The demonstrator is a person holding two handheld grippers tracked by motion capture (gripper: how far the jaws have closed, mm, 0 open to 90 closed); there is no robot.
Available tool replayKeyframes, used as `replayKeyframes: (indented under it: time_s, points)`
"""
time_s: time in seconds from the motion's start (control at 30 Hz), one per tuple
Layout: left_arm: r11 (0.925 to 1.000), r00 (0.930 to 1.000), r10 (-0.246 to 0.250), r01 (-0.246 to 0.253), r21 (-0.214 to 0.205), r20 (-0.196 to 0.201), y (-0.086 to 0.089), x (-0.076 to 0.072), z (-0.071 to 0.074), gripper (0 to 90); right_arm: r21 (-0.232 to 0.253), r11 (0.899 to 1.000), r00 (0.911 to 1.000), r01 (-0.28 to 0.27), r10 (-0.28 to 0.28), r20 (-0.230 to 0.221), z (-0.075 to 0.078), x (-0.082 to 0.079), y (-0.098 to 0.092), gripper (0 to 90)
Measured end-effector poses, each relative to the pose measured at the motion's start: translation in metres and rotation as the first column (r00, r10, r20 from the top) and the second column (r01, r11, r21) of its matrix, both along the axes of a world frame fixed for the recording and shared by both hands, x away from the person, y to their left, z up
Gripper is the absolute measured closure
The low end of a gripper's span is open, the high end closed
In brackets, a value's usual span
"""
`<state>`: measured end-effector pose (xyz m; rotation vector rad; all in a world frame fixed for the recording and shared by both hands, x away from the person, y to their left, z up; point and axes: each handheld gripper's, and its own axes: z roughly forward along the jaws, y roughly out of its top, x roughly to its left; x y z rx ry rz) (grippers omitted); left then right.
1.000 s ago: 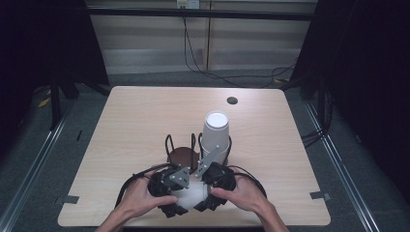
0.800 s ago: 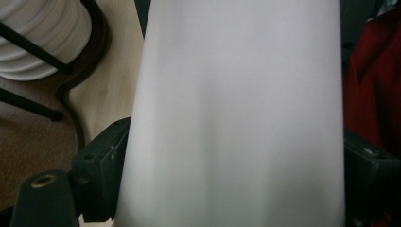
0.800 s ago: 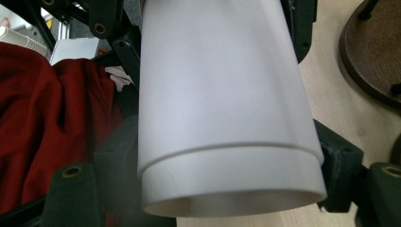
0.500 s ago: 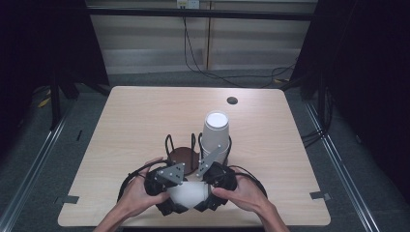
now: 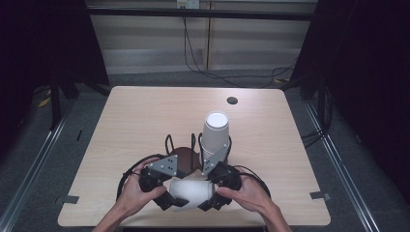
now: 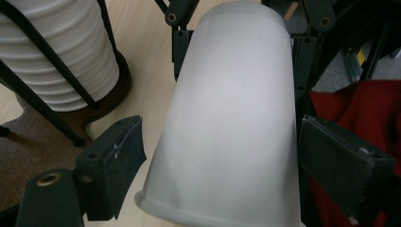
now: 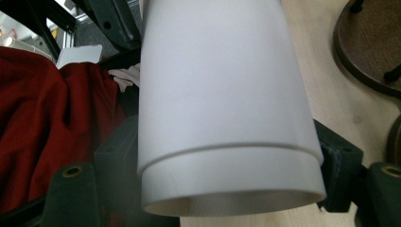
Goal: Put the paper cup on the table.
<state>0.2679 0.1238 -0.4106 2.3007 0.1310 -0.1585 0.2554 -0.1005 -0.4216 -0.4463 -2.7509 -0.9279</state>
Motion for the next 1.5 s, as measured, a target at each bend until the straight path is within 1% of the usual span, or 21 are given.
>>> replayKeyframes:
  time_s: [0.13, 0.2, 0.3, 0.4, 0.5, 0.53, 0.6, 0.67, 0.7, 0.77, 0.8, 0.83, 0.9, 1.0, 1.13, 1.17, 1.2, 1.23, 1.3, 1.4, 1.5]
  points:
    - [0.9982, 0.999, 0.045, -0.044, -0.039, 0.005, 0.004, 0.0, 0.003, 15.7, -0.001, 1.0, 0.9999, 0.01, -0.01, -0.001, -0.001, 0.0, -0.004, 25.4]
    - [0.9983, 0.9995, 0.03, -0.03, -0.051, 0.002, 0.006, 0.002, 0.005, 15.8, 0.0, 1.0, 0.9999, 0.011, -0.011, 0.0, -0.002, 0.001, -0.005, 25.4]
    - [0.9952, 0.998, 0.063, -0.062, -0.075, -0.002, 0.011, 0.002, 0.007, 15.8, 0.004, 1.0, 0.9998, 0.018, -0.018, 0.001, -0.001, 0.001, -0.008, 25.4]
    - [0.9879, 0.9943, 0.104, -0.106, -0.113, -0.026, 0.02, 0.003, 0.008, 15.8, 0.02, 0.999, 0.9995, 0.028, -0.029, 0.01, -0.001, 0.002, -0.011, 25.4]
    - [0.9819, 0.9923, 0.115, -0.12, -0.146, -0.048, 0.03, 0.006, 0.007, 15.8, 0.027, 0.999, 0.999, 0.044, -0.044, 0.012, 0.0, 0.002, -0.016, 25.4]
    - [0.9814, 0.9911, 0.12, -0.127, -0.144, -0.058, 0.034, 0.007, 0.005, 15.8, 0.028, 0.998, 0.9986, 0.051, -0.051, 0.014, 0.0, 0.001, -0.017, 25.4]
    - [0.9779, 0.9873, 0.153, -0.158, -0.138, -0.04, 0.039, 0.007, 0.004, 15.8, 0.048, 0.997, 0.9977, 0.066, -0.067, 0.013, -0.001, 0.002, -0.02, 25.4]
    - [0.9738, 0.9853, 0.165, -0.17, -0.151, -0.047, 0.043, 0.006, 0.002, 15.8, 0.049, 0.996, 0.9967, 0.078, -0.079, 0.02, -0.001, 0.002, -0.022, 25.3]
    - [0.974, 0.9842, 0.171, -0.176, -0.143, -0.048, 0.043, 0.006, 0.0, 15.8, 0.056, 0.995, 0.996, 0.086, -0.087, 0.019, -0.002, 0.003, -0.023, 25.3]
    - [0.9728, 0.9836, 0.167, -0.175, -0.151, -0.069, 0.043, 0.007, -0.002, 15.8, 0.07, 0.993, 0.995, 0.096, -0.098, 0.022, -0.002, 0.004, -0.024, 25.4]
    - [0.9692, 0.9791, 0.185, -0.196, -0.149, -0.084, 0.043, 0.008, -0.004, 16.2, 0.073, 0.993, 0.9948, 0.097, -0.099, 0.023, -0.003, 0.004, -0.025, 25.3]
    - [0.9661, 0.9761, 0.203, -0.212, -0.147, -0.077, 0.041, 0.007, -0.006, 15.9, 0.081, 0.991, 0.9939, 0.104, -0.107, 0.027, -0.003, 0.003, -0.025, 25.3]
    - [0.9666, 0.9761, 0.201, -0.212, -0.144, -0.082, 0.039, 0.007, -0.009, 16.2, 0.097, 0.989, 0.9926, 0.114, -0.118, 0.031, -0.004, 0.003, -0.027, 25.3]
    - [0.9666, 0.9759, 0.208, -0.215, -0.139, -0.067, 0.038, 0.005, -0.011, 16.2, 0.124, 0.985, 0.9913, 0.118, -0.124, 0.042, -0.005, 0.003, -0.029, 25.4]
    - [0.9604, 0.9735, 0.213, -0.224, -0.165, -0.085, 0.043, 0.004, -0.01, 16.2, 0.166, 0.977, 0.9891, 0.135, -0.143, 0.037, -0.002, 0.004, -0.033, 25.4]
    - [0.9589, 0.9728, 0.208, -0.223, -0.175, -0.102, 0.044, 0.004, -0.011, 16.1, 0.177, 0.975, 0.9886, 0.137, -0.146, 0.037, -0.002, 0.004, -0.035, 25.3]
    - [0.9555, 0.9698, 0.19, -0.219, -0.198, -0.152, 0.047, 0.005, -0.012, 16.2, 0.193, 0.972, 0.9892, 0.133, -0.142, 0.035, -0.003, 0.005, -0.035, 25.4]
    - [0.9526, 0.9671, 0.188, -0.222, -0.208, -0.171, 0.048, 0.006, -0.013, 16.2, 0.221, 0.964, 0.9871, 0.145, -0.156, 0.033, -0.003, 0.005, -0.037, 25.4]
    - [0.949, 0.9663, 0.216, -0.242, -0.202, -0.14, 0.051, 0.005, -0.013, 16.2, 0.256, 0.954, 0.9856, 0.154, -0.167, 0.027, -0.004, 0.007, -0.041, 25.4]
    - [0.9413, 0.9635, 0.222, -0.252, -0.225, -0.15, 0.052, 0.005, -0.013, 16.1, 0.298, 0.941, 0.9841, 0.161, -0.176, 0.023, -0.004, 0.008, -0.044, 25.4]
    - [0.9414, 0.9646, 0.215, -0.247, -0.23, -0.152, 0.052, 0.004, -0.013, 16.1, 0.315, 0.935, 0.9828, 0.165, -0.183, 0.028, -0.003, 0.007, -0.045, 25.4]
